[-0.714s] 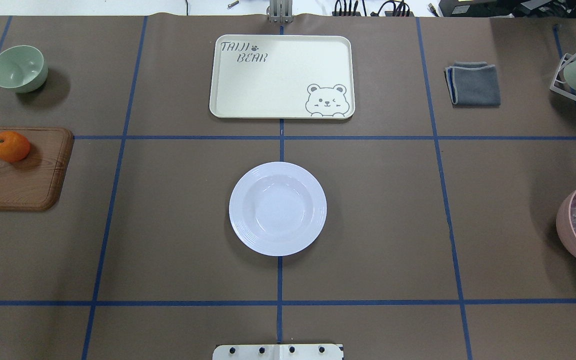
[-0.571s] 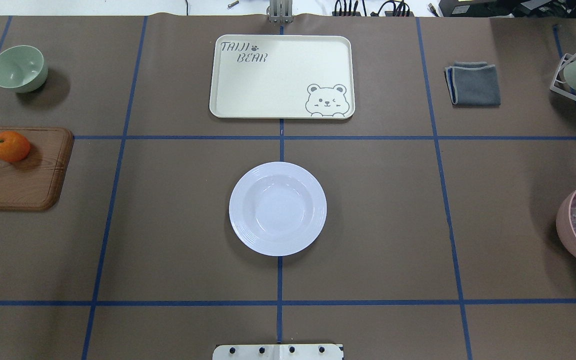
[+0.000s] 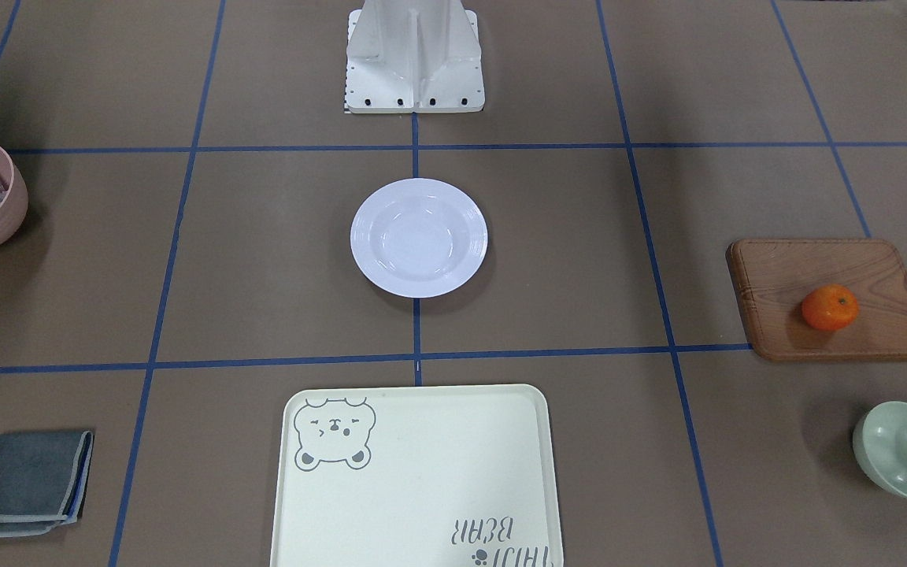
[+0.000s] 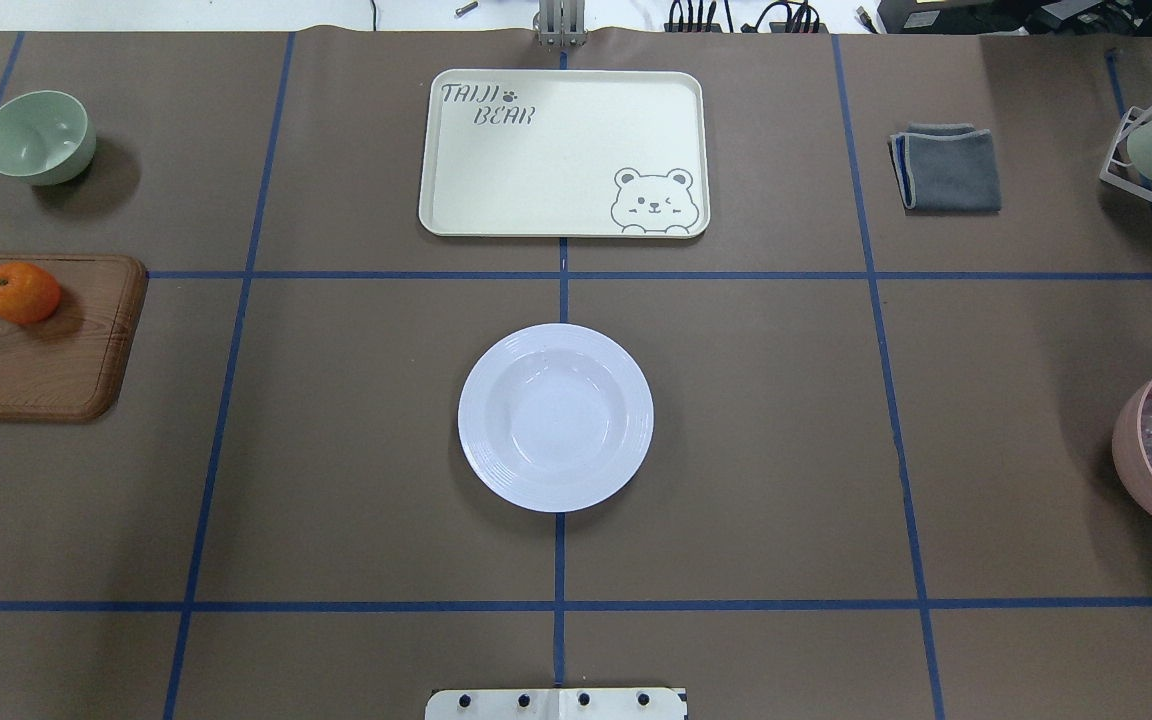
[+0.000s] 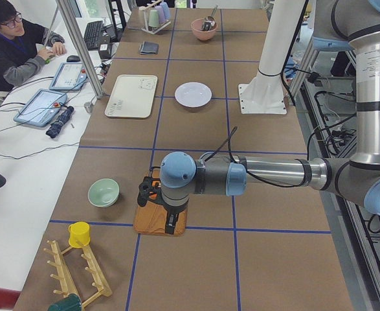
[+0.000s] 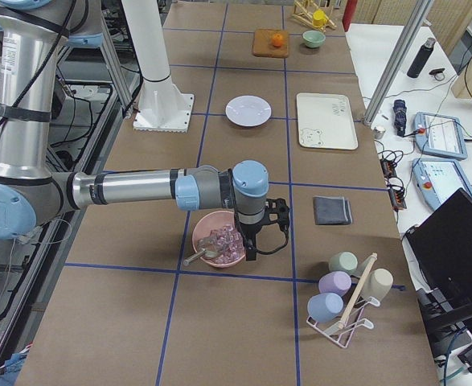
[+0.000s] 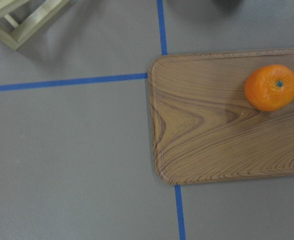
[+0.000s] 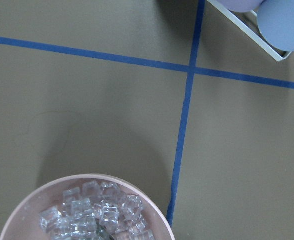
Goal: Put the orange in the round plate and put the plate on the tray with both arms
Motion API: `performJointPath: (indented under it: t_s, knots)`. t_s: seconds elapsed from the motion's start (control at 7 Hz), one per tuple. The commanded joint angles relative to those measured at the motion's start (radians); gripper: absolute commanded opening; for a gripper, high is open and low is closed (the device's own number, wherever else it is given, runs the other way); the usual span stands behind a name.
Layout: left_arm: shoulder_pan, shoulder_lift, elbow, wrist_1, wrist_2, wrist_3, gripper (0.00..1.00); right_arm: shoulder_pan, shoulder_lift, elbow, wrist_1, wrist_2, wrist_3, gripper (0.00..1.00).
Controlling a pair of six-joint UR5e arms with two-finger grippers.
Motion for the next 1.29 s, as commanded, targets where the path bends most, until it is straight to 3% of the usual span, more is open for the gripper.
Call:
performJointPath:
  t_s: [0.0,0.14,0.29,0.57,0.86,1.14]
  knots:
    - [0.000,0.001,0.003,-0.205,-0.002,-0.009,0.98,0.002,0.035,0.036,0.057,0.028,0.001,1.00]
    - [0.000,-0.007,0.007,-0.269,-0.005,-0.008,0.98,0.002,0.053,0.006,0.156,0.036,0.001,1.00]
    - [0.000,-0.084,0.067,-0.311,-0.013,-0.015,0.98,0.009,0.014,-0.006,0.281,0.042,0.003,1.00]
    - [0.003,-0.112,0.102,-0.324,-0.028,-0.015,0.98,0.017,-0.029,-0.104,0.635,0.045,0.003,1.00]
    - [0.029,-0.143,0.118,-0.328,-0.027,-0.017,0.98,0.017,-0.023,-0.056,0.685,0.074,0.370,1.00]
    - [0.154,-0.159,0.115,-0.353,-0.021,-0.213,0.98,-0.088,0.004,-0.014,0.631,0.053,0.615,1.00]
